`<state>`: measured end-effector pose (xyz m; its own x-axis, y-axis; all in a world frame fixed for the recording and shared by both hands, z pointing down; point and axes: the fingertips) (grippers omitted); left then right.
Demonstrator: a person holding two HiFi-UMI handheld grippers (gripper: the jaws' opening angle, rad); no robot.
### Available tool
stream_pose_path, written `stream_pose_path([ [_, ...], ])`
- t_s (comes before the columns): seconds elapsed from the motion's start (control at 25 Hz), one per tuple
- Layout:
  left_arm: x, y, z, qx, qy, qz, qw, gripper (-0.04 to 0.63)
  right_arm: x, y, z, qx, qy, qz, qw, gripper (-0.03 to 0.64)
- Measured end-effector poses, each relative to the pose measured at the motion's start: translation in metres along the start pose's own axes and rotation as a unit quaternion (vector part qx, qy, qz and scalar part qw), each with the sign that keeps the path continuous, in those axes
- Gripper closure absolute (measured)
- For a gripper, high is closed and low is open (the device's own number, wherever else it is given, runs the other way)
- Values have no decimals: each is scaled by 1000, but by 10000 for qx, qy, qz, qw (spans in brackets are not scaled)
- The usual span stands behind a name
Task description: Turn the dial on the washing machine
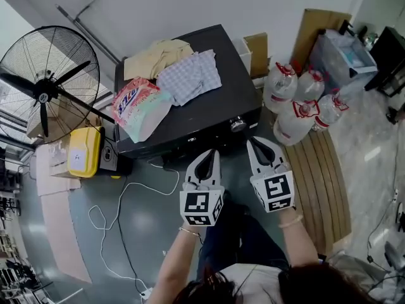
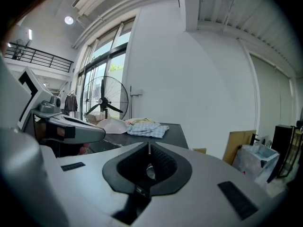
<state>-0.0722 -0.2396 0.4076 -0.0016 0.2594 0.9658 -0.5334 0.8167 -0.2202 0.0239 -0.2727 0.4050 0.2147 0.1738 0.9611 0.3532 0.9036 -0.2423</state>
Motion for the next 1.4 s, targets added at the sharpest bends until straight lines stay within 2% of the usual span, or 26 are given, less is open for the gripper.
stream_pose_path([
  [0.24, 19, -18, 16, 127, -82, 70, 9999, 578, 12, -28, 10, -51, 53, 124, 9999, 578],
  [0.4, 31, -26, 29, 136, -22, 85, 9999, 578, 23, -47, 21, -71, 286, 164, 9994, 512],
  [0.64, 47, -35, 39, 171, 53, 121, 9998, 578, 44, -67, 28, -53, 529, 290, 9982, 471],
  [0.84, 69, -41, 44, 199, 137, 182, 9995, 578, 65, -78, 27, 55, 727, 392, 9966, 442],
  [1.04, 88, -51, 47, 271, 115, 220, 9993, 578, 84, -89, 18, 280, 1195, 455, 9914, 391],
  [1.4, 113, -63, 54, 275, 130, 227, 9993, 578, 110, -112, 17, 369, 1444, 510, 9875, 345],
])
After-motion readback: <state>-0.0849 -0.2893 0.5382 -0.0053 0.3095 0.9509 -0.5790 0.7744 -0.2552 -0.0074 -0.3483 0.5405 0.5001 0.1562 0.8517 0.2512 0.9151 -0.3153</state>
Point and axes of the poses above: the fingertips, and each gripper's own axes: y backward along the fingers, z to its left, x out of its underside, and after that the axes turned 13 degrees about x, right-handed
